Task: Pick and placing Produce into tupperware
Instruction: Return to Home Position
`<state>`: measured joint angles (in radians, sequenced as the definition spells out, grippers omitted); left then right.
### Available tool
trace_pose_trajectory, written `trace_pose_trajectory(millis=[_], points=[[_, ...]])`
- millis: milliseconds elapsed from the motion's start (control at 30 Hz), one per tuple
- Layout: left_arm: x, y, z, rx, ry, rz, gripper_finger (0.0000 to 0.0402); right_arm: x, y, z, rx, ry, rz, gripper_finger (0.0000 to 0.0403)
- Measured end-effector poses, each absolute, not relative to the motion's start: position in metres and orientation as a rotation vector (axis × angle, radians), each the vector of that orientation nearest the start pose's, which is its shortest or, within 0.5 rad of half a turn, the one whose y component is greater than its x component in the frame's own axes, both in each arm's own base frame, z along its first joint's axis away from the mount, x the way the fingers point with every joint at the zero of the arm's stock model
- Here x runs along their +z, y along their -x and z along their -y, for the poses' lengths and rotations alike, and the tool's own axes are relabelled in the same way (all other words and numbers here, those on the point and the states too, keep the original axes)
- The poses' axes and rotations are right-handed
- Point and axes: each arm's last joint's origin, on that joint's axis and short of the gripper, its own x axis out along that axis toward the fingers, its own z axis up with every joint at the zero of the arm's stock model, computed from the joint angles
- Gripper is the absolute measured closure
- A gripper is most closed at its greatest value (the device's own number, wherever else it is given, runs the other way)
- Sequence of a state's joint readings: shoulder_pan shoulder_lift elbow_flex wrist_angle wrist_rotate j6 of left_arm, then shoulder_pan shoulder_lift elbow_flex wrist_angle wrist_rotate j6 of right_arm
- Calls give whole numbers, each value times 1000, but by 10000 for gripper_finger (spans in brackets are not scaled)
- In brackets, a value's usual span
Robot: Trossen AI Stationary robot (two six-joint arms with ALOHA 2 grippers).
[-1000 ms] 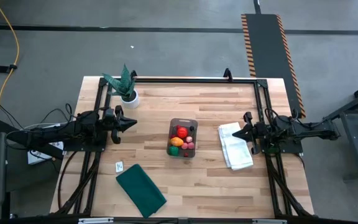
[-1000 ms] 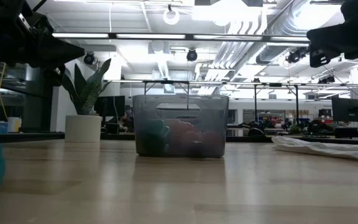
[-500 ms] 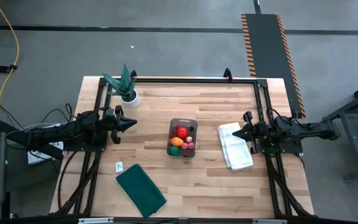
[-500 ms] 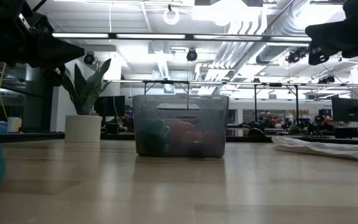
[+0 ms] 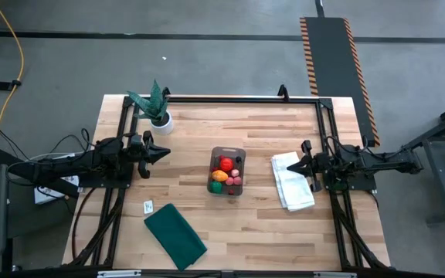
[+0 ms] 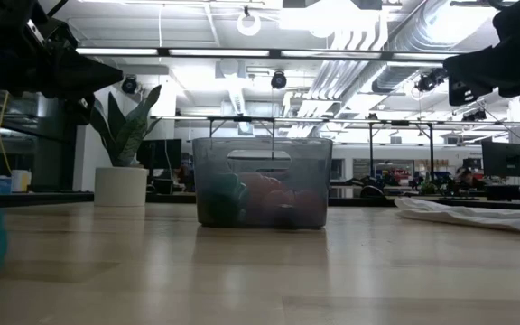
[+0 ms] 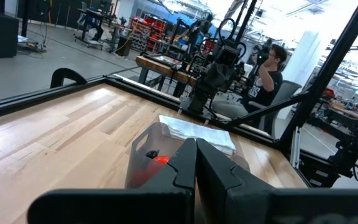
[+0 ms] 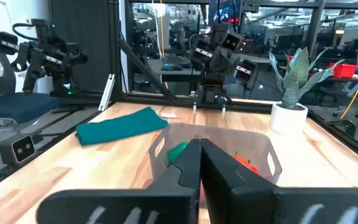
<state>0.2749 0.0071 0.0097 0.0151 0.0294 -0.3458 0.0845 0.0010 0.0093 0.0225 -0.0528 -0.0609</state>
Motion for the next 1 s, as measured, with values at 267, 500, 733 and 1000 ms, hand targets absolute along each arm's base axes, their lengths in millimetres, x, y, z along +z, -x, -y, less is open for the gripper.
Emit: trace_pose_trajectory(millis=[267,500,733,1000], points=[[168,-94,-26,240,341,60,401,168,-97,-9,95,0,16,403],[168,-94,-26,240,341,60,401,166,-98,-8,86,-46,-2,403],[168,-94,-26,239,341,60,401,166,-98,-8,86,1,-2,403],[168,-94,-26,239,341,60,401,166,-98,-8,86,0,-4,403]])
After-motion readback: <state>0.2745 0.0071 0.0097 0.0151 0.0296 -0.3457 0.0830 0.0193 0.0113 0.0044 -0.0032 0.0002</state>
